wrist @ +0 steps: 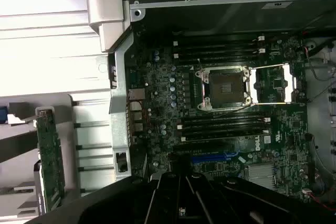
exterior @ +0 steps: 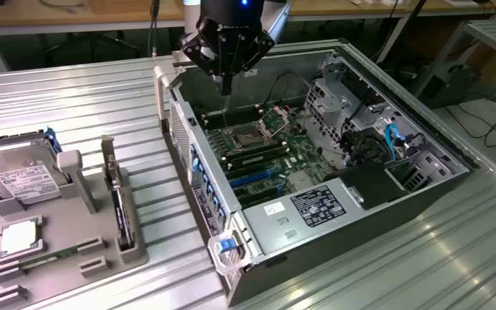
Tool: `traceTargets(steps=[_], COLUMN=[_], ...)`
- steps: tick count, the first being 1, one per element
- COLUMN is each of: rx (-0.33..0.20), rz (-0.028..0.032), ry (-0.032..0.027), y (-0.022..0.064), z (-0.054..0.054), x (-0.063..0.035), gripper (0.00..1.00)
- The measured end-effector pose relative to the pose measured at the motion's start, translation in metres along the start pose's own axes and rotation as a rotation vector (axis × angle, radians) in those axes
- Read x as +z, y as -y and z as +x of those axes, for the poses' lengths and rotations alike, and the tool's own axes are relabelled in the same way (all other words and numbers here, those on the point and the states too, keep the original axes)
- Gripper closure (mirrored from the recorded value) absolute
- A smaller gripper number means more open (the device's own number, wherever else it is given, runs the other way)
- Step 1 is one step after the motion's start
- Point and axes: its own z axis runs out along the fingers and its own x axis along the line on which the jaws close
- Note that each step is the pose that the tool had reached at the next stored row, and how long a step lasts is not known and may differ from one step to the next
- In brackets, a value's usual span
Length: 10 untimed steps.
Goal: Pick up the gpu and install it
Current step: 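Reach for the gpu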
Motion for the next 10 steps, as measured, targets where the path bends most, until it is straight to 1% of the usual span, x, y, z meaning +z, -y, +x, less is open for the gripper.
traceTargets(steps=[5,10], rx=[0.0,0.0], rz=[-0.0001,0.0], ry=[0.0002,0.0002], y=[0.0008,0.0012], z=[0.0077,0.0115], x=[-0.0003,-0.0005], gripper=[0.89,0.89])
